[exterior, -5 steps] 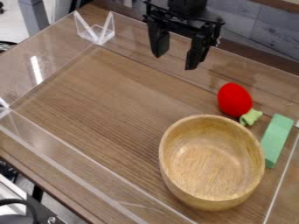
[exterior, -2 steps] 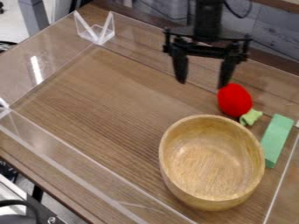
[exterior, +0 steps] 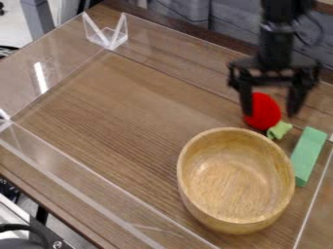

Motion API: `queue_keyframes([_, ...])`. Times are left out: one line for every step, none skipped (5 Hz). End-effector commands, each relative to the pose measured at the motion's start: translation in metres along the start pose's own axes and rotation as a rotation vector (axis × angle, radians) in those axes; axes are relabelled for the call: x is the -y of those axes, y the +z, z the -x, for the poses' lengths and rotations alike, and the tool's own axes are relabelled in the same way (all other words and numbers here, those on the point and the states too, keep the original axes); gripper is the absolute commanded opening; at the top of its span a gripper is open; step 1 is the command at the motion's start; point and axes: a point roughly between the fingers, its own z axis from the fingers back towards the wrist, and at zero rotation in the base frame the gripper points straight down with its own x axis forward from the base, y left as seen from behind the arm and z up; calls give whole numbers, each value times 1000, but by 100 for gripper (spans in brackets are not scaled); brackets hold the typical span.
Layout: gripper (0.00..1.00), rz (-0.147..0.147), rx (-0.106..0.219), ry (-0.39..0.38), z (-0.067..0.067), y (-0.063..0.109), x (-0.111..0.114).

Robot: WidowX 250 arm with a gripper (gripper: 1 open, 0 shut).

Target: Move the red fruit to the left

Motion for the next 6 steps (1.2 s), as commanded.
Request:
queue_keyframes([100, 71, 70, 40, -11, 23, 14])
queue_keyframes([100, 84, 91, 79, -21, 27, 12])
queue_keyframes([100, 87, 113, 116, -29, 30, 8])
queue_keyframes([100, 82, 123, 108, -31, 30, 8])
queue_keyframes([100, 79, 129, 96, -30, 29, 11])
queue_keyframes([100, 77, 139, 124, -23, 19, 14])
